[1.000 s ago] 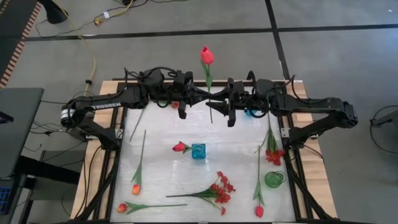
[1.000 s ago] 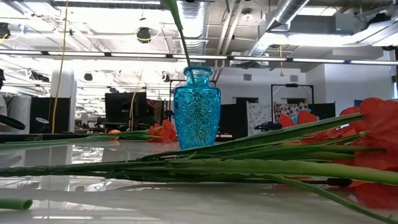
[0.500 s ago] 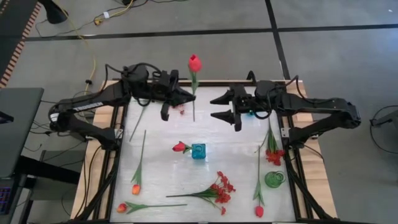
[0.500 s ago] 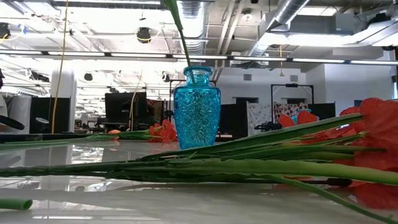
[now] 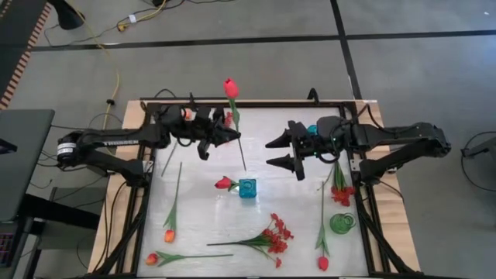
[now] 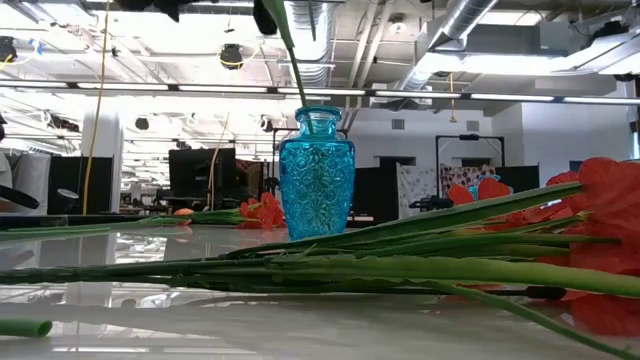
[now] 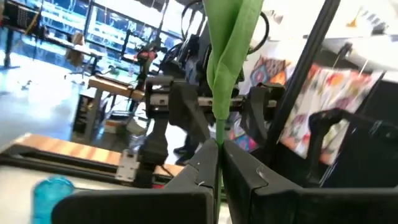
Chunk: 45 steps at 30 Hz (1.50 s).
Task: Sort flowers into vase by color
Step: Put the top pink flower into the bottom blue vase
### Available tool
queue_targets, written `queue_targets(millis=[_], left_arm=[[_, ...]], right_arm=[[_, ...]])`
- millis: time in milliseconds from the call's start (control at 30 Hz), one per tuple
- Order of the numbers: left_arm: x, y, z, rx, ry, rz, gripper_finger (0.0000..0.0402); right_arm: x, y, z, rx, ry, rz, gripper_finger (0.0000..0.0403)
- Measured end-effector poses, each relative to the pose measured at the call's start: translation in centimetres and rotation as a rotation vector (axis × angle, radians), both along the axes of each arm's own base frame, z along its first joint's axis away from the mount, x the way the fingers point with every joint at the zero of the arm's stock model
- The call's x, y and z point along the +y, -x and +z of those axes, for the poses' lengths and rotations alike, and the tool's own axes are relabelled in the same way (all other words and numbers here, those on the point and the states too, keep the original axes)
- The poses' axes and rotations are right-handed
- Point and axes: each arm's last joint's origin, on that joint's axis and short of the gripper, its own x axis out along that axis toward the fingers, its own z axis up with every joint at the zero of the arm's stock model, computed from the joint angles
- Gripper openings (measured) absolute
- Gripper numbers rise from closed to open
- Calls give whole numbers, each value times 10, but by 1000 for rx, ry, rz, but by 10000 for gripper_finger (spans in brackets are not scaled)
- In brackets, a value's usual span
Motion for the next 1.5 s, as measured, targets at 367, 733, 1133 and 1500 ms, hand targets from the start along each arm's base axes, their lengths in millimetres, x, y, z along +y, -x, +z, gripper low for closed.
queue_targets(millis=[367,733,1133,1500], left_arm=[[-14,-9,-41,40,51,47,0],[-25,-23,-56,83,44,10,0],[-26,-32,-72,135,17,-17,0],[-29,-32,-78,181,-42,-62,0]], right_arm=[[1,0,2,-17,1,-8,302],[1,-1,3,-33,0,-7,302],[1,0,3,-28,-1,-3,302],[8,7,1,23,24,38,302]])
